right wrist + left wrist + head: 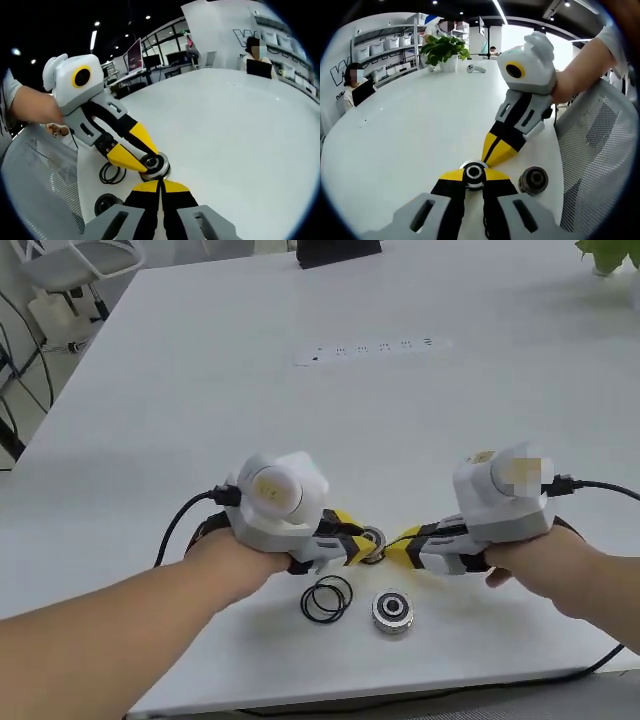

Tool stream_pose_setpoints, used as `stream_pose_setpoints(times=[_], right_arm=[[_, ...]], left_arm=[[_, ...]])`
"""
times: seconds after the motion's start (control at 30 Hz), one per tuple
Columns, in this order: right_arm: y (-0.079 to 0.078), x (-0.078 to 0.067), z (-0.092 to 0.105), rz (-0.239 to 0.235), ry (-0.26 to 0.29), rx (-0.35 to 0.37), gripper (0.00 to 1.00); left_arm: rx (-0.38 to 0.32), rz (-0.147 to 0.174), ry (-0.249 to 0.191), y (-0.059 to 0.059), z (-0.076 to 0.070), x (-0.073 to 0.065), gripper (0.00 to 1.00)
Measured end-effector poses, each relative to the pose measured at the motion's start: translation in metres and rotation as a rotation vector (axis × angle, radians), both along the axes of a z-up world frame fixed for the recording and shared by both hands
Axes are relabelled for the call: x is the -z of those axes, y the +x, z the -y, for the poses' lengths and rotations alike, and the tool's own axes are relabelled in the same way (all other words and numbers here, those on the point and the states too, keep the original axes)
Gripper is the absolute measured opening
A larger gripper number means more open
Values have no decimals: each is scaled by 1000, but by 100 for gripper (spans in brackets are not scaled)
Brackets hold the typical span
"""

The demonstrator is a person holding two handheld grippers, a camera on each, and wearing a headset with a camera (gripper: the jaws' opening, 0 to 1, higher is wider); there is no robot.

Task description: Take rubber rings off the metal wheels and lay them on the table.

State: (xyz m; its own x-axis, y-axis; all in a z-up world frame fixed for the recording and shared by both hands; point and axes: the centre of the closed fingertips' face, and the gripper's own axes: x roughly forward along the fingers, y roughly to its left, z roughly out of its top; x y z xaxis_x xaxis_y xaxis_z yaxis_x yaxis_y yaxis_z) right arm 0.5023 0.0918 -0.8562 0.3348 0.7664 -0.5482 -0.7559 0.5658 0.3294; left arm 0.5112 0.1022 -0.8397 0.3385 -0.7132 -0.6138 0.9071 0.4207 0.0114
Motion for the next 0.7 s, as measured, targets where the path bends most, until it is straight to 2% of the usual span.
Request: stream_pose_setpoints(times=[0.13, 0.23, 0.3, 0.37, 0.7], right_arm=[[6, -4, 7, -23, 30, 43, 0], [7, -9, 8, -47, 80, 87, 0], [7, -11, 7, -45, 96, 89, 0], [7, -14, 5, -62, 123, 109, 0], [5, -18, 2, -70, 156, 110, 0]], left_arm=[[-9, -1, 0, 0, 0, 0, 7], [-8, -1, 0, 0, 0, 0, 7], [-9, -2, 1, 0, 0, 0, 7], [-9, -1, 5, 0, 0, 0, 7], [-14, 1, 5, 1, 0, 0, 7]])
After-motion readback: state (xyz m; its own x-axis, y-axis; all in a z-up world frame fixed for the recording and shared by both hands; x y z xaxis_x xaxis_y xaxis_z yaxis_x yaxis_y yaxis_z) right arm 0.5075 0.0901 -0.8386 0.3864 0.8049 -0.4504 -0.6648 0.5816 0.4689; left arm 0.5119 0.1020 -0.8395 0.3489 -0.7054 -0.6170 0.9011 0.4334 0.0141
